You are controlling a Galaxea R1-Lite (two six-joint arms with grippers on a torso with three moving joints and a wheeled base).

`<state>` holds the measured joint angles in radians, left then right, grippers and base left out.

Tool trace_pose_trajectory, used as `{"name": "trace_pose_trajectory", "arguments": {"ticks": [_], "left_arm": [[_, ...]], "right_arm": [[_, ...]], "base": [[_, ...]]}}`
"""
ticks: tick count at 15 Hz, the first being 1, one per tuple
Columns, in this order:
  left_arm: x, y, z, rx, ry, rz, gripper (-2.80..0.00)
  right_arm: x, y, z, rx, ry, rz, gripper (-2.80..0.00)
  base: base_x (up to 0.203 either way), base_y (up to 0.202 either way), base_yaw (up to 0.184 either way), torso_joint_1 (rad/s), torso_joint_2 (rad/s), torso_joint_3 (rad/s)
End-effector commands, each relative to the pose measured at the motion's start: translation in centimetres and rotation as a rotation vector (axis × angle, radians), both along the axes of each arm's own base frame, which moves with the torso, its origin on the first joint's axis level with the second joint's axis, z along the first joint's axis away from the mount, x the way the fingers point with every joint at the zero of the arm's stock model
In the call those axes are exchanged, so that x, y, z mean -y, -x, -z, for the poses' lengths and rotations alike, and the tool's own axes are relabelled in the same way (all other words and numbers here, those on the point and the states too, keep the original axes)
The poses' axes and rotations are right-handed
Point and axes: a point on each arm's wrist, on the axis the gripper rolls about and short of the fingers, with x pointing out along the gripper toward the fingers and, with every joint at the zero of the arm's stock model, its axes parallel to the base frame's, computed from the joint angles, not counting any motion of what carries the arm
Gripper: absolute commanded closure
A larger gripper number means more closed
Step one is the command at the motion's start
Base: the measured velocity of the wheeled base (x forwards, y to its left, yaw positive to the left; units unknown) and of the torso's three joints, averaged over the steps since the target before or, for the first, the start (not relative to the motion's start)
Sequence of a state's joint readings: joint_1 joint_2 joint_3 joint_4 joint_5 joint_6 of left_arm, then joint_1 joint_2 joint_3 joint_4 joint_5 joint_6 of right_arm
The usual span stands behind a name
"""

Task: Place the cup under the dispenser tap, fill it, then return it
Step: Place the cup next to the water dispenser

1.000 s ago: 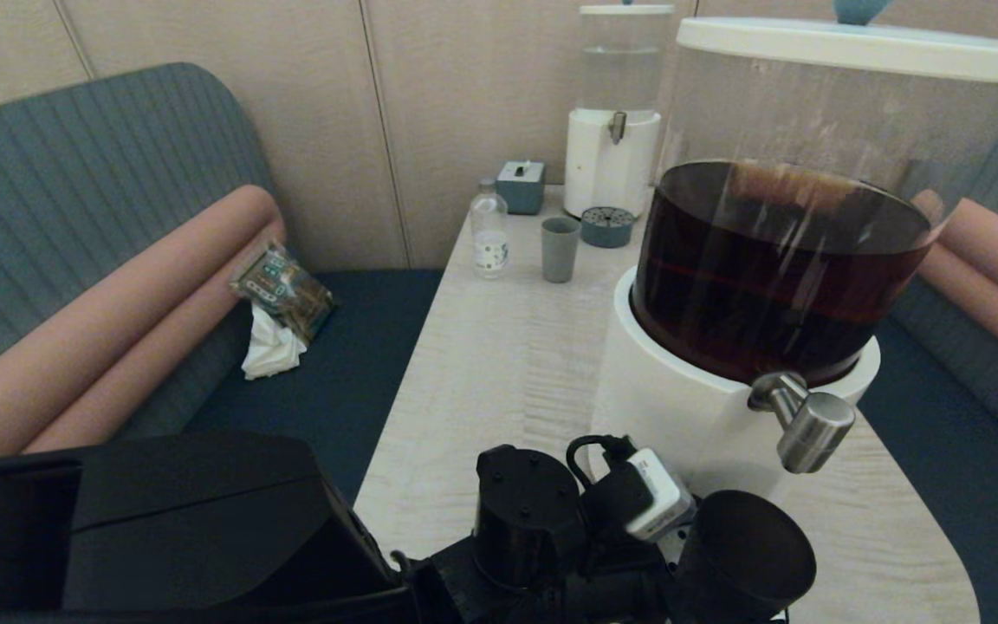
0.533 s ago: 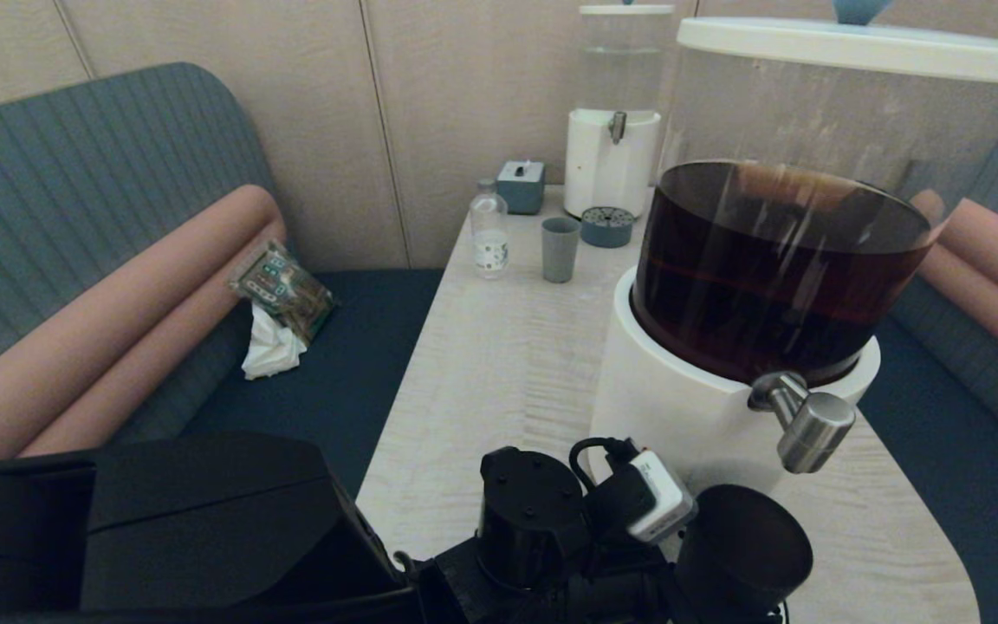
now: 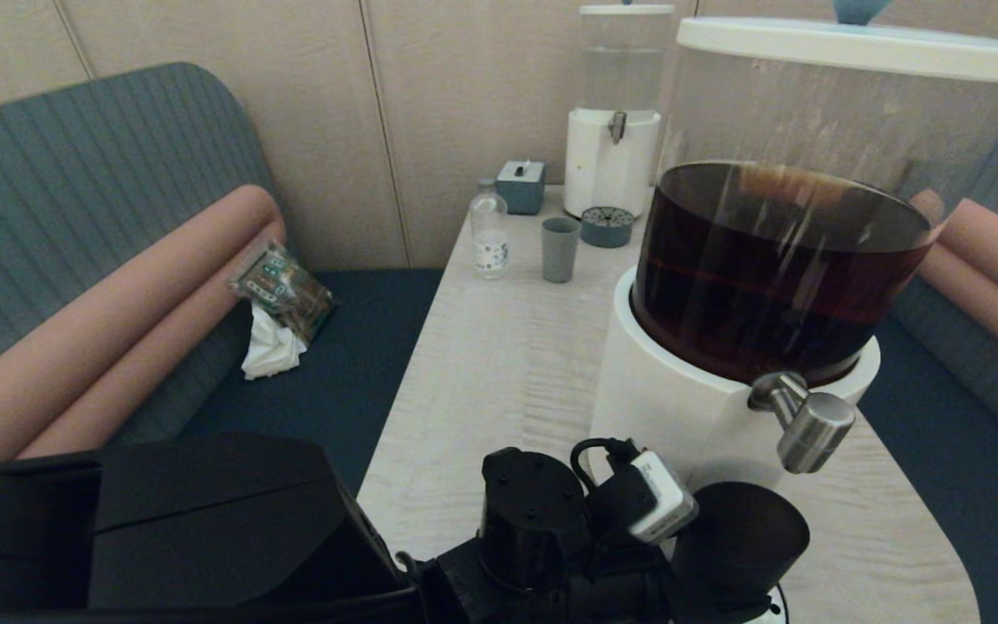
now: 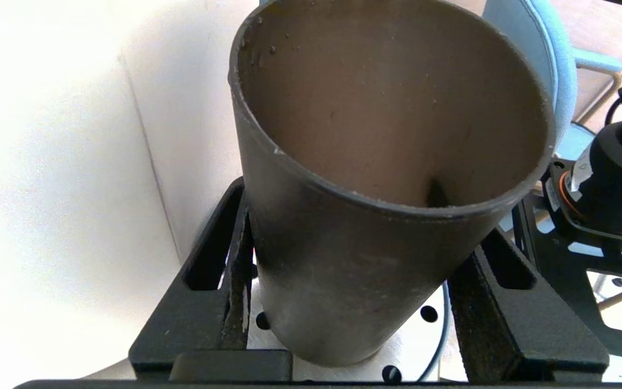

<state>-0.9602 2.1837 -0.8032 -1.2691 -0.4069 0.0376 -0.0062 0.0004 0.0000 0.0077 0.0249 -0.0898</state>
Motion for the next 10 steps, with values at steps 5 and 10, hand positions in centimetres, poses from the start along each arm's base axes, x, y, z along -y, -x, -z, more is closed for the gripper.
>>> {"name": "trace_pose_trajectory", "arguments": {"ticks": [5, 10], "left_arm": [[-1.2, 0.8, -1.4, 0.011, 0.018, -0.002, 0.00], [-3.7, 1.3, -3.0, 0.003, 0.027, -0.061, 0.00]], "right_arm": [[0.0, -0.1, 0.3, -0.007, 0.001, 0.000, 0.00], [0.0, -0.1, 0.3, -0.007, 0.001, -0.001, 0.00]], "base": [[0.000, 0.000, 0.000, 0.000, 0.00, 0.000], [0.000, 0.000, 0.000, 0.000, 0.00, 0.000]]}}
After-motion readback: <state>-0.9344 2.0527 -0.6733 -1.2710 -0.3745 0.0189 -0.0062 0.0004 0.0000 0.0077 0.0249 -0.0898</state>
